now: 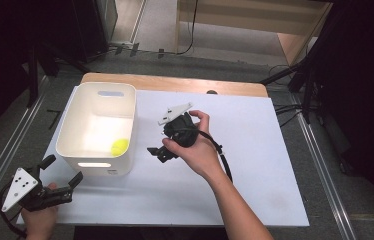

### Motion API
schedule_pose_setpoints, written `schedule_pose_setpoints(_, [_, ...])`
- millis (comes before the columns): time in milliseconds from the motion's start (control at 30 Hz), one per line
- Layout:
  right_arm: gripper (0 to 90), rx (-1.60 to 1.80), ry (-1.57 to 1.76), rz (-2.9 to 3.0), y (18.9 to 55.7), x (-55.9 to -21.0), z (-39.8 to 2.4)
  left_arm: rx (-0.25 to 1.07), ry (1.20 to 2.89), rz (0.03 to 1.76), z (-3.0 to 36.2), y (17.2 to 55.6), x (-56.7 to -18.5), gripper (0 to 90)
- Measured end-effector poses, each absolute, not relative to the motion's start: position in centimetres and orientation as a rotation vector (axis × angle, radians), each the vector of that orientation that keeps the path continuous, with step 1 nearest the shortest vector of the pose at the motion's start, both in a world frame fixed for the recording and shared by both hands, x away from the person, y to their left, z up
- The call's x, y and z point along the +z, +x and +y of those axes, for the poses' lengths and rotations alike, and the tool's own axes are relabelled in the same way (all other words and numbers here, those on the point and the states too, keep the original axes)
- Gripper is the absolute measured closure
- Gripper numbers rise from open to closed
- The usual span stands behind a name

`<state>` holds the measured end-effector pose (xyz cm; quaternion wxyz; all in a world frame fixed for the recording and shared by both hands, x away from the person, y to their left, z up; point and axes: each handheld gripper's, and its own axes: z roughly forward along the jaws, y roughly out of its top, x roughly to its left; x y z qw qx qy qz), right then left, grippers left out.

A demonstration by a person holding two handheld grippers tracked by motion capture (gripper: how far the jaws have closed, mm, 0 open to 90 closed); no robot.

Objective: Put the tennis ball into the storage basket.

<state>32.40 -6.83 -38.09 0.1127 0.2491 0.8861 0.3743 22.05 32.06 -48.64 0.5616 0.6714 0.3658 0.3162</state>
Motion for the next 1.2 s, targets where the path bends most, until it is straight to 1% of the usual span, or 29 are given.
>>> schedule_pose_setpoints(1200, [0.0,1.219,0.948,2.397,27.6,-42.4,-17.8,0.749,1.589,0.861,32.0,22.0,-48.6,0.0])
